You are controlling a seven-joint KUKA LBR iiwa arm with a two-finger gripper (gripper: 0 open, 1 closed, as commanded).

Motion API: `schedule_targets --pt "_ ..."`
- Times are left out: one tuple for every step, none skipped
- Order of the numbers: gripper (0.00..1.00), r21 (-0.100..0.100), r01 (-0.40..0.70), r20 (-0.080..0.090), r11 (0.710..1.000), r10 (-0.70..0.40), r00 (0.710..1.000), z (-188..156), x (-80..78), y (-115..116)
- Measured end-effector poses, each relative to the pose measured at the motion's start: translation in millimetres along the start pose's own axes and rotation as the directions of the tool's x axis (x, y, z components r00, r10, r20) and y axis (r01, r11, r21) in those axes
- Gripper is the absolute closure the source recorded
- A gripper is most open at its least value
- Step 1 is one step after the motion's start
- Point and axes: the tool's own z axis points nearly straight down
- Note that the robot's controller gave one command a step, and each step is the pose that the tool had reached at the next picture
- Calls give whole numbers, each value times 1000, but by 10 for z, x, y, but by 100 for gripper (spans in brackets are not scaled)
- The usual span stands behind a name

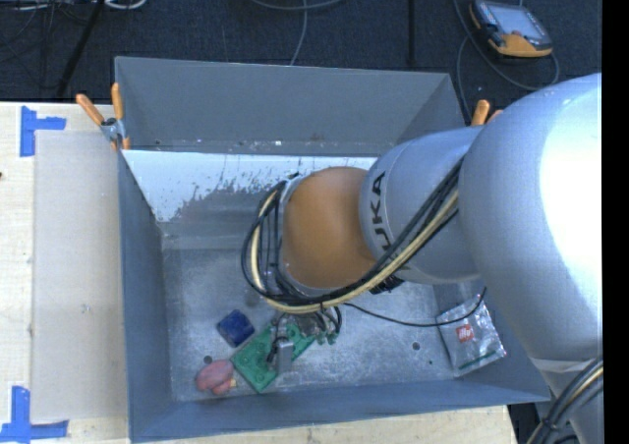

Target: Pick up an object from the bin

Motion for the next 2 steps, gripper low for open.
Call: schedule_targets --pt "100 -1 -3 -1 1000 3 1000 -59 -16 -4" --pt "100 -1 -3 17 1000 3 1000 -1428 137 -18"
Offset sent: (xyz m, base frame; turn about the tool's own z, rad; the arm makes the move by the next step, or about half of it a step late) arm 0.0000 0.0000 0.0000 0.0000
